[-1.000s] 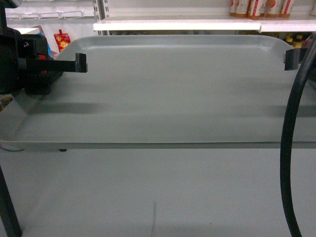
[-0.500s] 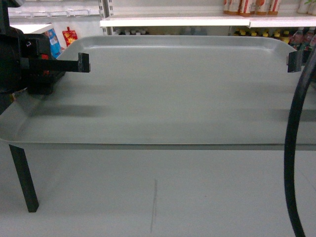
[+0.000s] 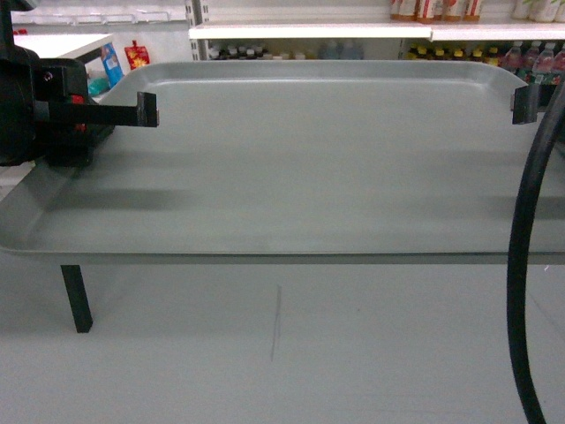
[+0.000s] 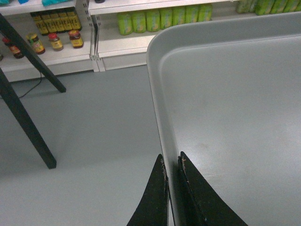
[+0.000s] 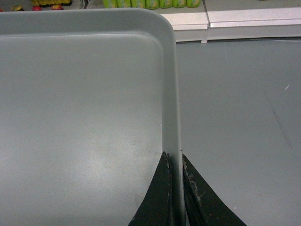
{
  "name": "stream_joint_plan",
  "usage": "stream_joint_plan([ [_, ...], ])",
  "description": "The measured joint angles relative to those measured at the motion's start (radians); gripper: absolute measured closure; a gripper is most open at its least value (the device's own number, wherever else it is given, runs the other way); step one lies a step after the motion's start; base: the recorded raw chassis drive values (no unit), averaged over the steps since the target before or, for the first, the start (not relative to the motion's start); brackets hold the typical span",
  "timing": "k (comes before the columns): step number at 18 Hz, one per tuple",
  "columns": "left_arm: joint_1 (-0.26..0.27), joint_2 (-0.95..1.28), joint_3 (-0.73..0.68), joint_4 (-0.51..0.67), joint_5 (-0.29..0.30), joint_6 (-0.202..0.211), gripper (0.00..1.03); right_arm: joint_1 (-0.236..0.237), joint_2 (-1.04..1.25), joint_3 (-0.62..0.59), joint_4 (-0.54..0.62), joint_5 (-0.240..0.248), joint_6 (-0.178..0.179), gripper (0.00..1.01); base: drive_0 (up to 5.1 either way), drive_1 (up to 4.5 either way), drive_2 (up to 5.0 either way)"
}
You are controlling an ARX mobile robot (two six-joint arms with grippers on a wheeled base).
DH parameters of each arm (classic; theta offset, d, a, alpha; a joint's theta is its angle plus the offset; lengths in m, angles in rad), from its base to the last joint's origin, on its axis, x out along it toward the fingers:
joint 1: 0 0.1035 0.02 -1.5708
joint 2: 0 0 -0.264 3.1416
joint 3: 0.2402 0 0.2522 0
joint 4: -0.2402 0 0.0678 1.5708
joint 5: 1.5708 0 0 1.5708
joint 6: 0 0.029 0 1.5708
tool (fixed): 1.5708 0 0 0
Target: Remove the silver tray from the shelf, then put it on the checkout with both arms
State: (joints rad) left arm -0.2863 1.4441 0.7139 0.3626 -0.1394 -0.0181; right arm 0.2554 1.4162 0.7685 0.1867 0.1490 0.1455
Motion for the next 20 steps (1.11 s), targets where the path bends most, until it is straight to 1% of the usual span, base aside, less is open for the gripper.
stream_joint_plan([
  [4, 0.0, -0.006, -0.001, 0.01, -0.002, 0.0, 0.99, 0.004, -0.011, -0.001, 0.006, 0.002, 0.0, 0.98, 0.2, -4.05, 4.4],
  [20, -0.002, -0.006, -0.001, 0.004, -0.002, 0.0, 0.99, 0.0, -0.01, -0.001, 0.0, 0.002, -0.001, 0.98, 0.0, 0.0, 0.0],
])
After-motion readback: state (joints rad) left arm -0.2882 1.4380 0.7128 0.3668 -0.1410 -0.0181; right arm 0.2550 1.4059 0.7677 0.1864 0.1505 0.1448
